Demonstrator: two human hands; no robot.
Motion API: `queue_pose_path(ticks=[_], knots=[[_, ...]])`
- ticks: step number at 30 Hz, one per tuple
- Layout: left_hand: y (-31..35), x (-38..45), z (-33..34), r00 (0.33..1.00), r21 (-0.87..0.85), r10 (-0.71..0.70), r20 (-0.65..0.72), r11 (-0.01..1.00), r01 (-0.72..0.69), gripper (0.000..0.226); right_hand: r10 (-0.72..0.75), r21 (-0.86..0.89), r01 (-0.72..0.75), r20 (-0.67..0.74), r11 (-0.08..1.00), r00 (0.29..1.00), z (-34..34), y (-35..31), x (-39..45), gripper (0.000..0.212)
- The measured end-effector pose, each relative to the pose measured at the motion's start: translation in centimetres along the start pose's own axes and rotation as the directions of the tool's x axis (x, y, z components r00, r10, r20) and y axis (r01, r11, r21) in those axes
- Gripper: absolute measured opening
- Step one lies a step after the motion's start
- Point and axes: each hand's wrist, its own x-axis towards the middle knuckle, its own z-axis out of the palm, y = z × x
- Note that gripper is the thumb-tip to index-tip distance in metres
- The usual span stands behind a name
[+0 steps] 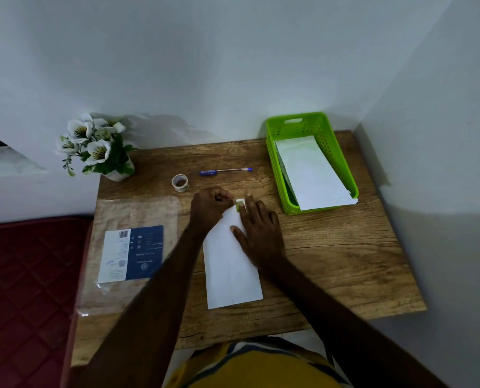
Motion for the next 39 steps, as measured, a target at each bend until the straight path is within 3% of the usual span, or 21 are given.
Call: queue_pose_path(ticks=[4,7,14,20,23,28,34,39], knots=[[-0.1,0.0,0.1,1.0,-0.009,-0.006,-0.018,1.0,0.006,0.023,-0.059,0.061,0.063,-0.067,0.996,0.996,-0.4,0.4,-0.9,0.061],[-0.4,0.0,0.2,1.0,-0.008,-0.013,-0.018,1.0,0.013,0.02,-0.019,0.166,0.045,-0.154,0.985,0.988,-1.2,0.7,-0.1,0.053],[-0.7,0.4,0.3,1.0,0.006,-0.014,-0.01,1.0,0.014,0.019,0.004,0.017,-0.004,-0.003,1.0,1.0,-0.7,0.2,0.8,0.067],[-0.6,0.3,0.3,1.0,0.0,-0.022,-0.022,1.0,0.022,0.017,0.088,0.123,-0.077,-0.081,0.989,0.993,-1.6,-0.6,0.2,0.066],[-0.4,0.2,0.2,0.999,0.004,-0.013,-0.03,1.0,0.014,0.021,-0.004,0.026,0.004,-0.022,1.0,1.0,-1.7,-0.7,1.0,0.063],[-0.5,0.2,0.2,1.0,0.026,0.017,-0.019,1.0,-0.017,0.023,-0.032,-0.033,0.034,0.074,0.999,0.997,-0.4,0.0,-0.4,0.072],[-0.6,0.2,0.4,1.0,0.013,-0.014,-0.007,1.0,0.014,0.013,-0.053,0.027,0.052,0.035,0.998,0.998,-1.9,0.3,-3.0,0.063],[-0.8,0.0,0.6,1.0,0.0,-0.008,-0.012,1.0,0.008,0.015,-0.2,0.034,0.199,0.024,0.979,0.98,-0.9,0.1,-7.1,0.058]])
